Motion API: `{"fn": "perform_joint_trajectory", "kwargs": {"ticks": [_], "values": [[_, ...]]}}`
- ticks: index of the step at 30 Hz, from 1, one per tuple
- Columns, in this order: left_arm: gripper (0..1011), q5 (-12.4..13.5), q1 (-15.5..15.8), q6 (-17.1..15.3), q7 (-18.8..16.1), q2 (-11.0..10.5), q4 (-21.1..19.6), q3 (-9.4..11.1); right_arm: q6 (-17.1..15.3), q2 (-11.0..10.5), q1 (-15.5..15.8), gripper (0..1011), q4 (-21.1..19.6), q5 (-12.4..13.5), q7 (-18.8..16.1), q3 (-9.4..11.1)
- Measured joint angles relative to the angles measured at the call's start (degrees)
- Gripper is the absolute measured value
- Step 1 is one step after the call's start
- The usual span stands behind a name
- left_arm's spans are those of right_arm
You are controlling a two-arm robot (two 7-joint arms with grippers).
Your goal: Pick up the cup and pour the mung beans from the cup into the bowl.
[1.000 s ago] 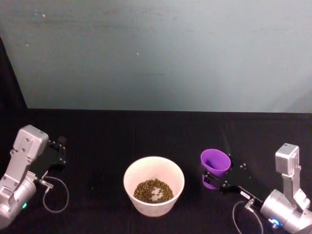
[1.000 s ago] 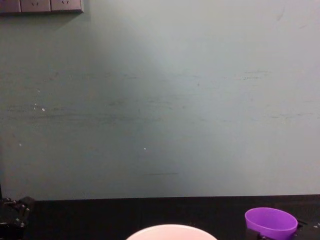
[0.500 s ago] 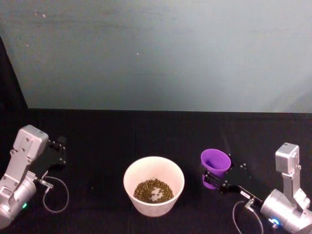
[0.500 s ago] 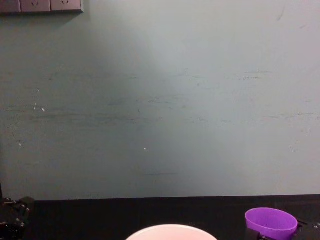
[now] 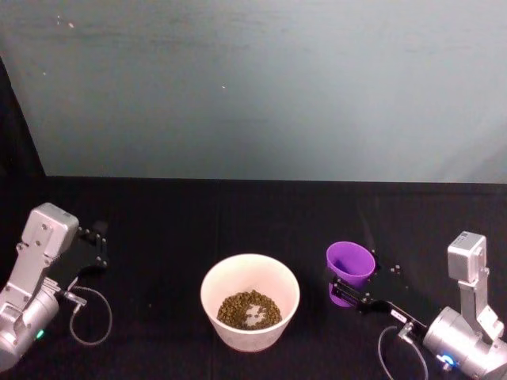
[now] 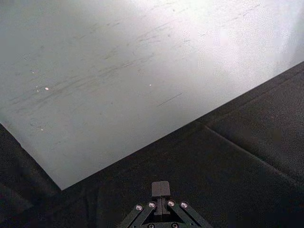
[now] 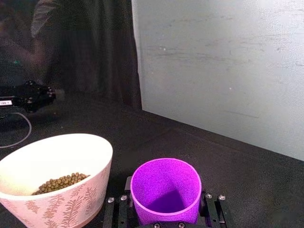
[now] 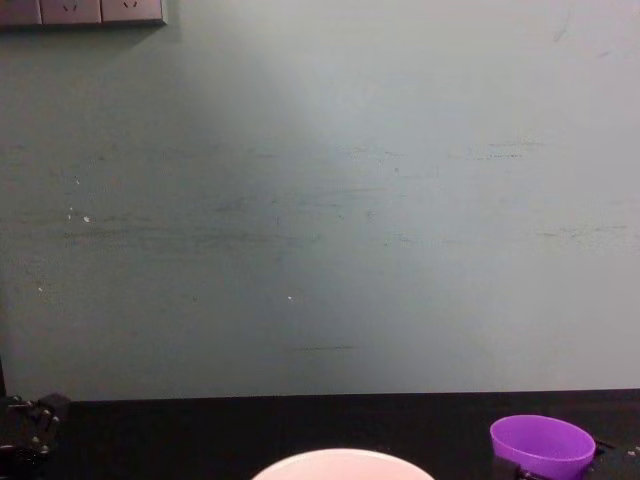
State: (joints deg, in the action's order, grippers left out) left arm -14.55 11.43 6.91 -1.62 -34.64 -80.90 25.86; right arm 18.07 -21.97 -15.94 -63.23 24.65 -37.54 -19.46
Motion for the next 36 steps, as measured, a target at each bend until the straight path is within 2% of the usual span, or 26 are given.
{"fn": "perform_joint_trajectory", "kwargs": {"ticks": [16,17,25,36], "values": [[0,0.0,0.0,0.0,0.0,0.0,0.0,0.0,0.0,0.0,0.0,755,0.0,0.0,0.0,0.0],[0,0.0,0.0,0.0,0.0,0.0,0.0,0.0,0.0,0.0,0.0,809,0.0,0.0,0.0,0.0],[0,0.0,0.0,0.0,0.0,0.0,0.0,0.0,0.0,0.0,0.0,995,0.0,0.0,0.0,0.0],[0,0.0,0.0,0.0,0.0,0.0,0.0,0.0,0.0,0.0,0.0,1003,0.0,0.0,0.0,0.0]]}}
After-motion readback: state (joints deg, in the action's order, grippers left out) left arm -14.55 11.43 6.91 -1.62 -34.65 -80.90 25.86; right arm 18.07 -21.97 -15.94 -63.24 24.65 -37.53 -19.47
